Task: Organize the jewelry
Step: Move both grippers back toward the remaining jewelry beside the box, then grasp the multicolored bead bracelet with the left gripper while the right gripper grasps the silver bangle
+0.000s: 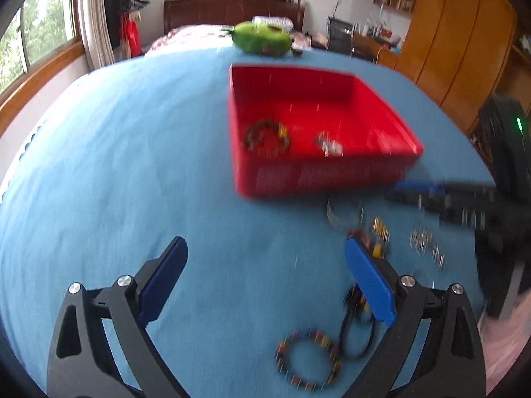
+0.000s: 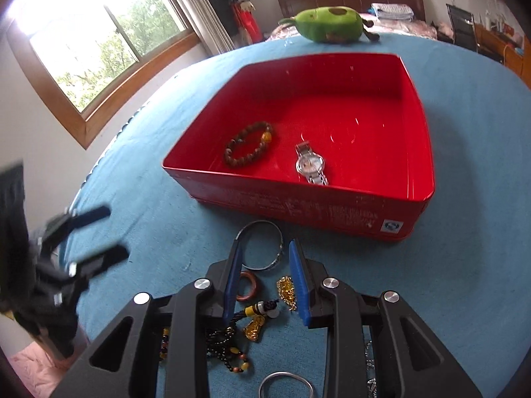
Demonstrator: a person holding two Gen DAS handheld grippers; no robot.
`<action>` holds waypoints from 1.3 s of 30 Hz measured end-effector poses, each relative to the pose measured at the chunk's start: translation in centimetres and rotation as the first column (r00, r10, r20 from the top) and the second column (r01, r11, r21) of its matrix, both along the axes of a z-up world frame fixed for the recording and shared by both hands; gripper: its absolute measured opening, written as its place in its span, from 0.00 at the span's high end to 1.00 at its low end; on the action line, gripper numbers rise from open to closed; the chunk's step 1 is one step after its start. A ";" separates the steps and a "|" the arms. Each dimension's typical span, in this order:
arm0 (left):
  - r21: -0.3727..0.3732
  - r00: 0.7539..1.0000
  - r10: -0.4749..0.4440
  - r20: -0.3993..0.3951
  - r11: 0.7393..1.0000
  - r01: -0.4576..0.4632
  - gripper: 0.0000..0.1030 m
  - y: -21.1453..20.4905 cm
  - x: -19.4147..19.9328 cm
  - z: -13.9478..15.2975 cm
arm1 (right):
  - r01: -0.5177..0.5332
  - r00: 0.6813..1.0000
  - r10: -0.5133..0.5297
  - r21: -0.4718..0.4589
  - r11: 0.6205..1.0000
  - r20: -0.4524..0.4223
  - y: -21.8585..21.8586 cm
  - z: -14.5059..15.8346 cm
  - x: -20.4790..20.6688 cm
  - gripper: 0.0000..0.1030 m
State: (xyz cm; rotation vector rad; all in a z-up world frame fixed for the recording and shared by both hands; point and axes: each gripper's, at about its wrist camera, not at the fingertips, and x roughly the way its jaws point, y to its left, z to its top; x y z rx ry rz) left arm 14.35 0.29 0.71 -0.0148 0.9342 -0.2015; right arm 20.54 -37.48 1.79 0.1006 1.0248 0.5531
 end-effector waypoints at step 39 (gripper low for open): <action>0.040 0.992 0.020 -0.122 0.999 -0.015 0.93 1.1 0.9 -6.5 | 0.068 0.992 -0.075 -0.066 0.996 -0.099 1.4 -3.7 2.6 0.71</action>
